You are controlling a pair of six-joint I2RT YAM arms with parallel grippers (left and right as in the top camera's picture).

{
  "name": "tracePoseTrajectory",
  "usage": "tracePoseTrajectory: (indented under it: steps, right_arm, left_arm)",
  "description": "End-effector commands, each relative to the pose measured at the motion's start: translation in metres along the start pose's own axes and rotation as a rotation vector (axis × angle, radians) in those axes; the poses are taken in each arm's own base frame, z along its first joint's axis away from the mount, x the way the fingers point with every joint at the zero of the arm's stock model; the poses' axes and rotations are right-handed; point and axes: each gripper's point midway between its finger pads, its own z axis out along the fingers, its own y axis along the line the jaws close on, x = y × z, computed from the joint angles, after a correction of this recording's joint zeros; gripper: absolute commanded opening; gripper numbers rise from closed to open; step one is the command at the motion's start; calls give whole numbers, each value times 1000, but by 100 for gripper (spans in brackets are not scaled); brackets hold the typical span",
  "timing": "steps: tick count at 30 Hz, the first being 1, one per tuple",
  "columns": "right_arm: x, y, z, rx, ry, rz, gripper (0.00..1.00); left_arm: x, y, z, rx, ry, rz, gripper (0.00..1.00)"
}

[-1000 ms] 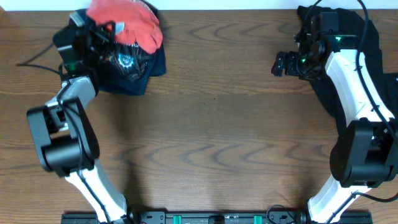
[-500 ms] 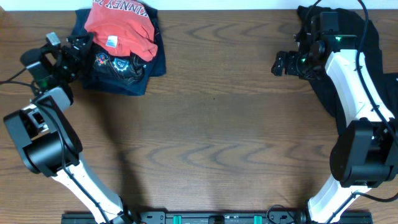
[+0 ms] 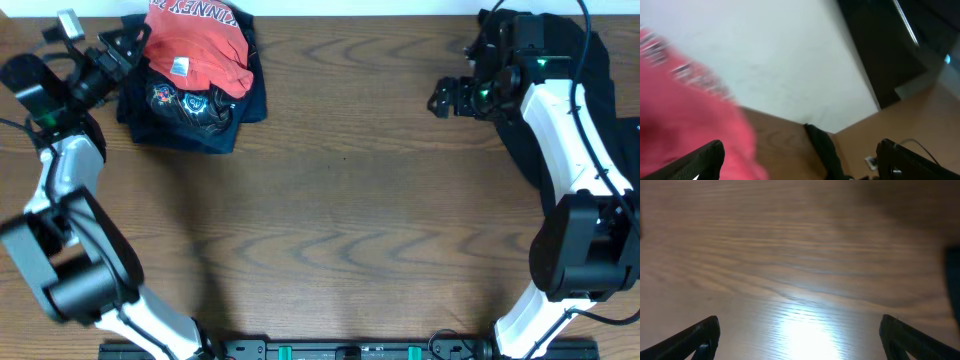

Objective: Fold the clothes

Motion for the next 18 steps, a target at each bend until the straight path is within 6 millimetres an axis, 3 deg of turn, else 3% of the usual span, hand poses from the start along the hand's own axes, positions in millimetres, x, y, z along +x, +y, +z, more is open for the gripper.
tracePoseTrajectory:
  steps: [1, 4, 7, 9, 14, 16, 18]
  right_arm:
    - [-10, 35, -27, -58, -69, -146, 99]
    - [-15, 43, -48, 6, -117, -185, 99]
    - [-16, 58, -78, 32, -177, -215, 99]
    - [-14, 69, -97, 23, -214, -223, 99]
    - [-3, 90, -145, 1, -291, -247, 99]
    - [7, 101, -160, -28, -301, -257, 99]
    - [15, 117, -171, -93, -306, -246, 99]
  left_arm:
    - [-7, -61, 6, 41, 3, 96, 98]
    - [-4, -68, 11, -72, -41, -2, 98]
    - [7, -51, 10, -321, -117, -110, 98]
    - [19, -53, 14, -410, -124, -79, 98]
    - [65, -83, 46, -414, 17, 155, 98]
    - [87, -74, 48, -483, 76, 146, 98]
    - [109, -53, 38, -630, 123, 111, 98]
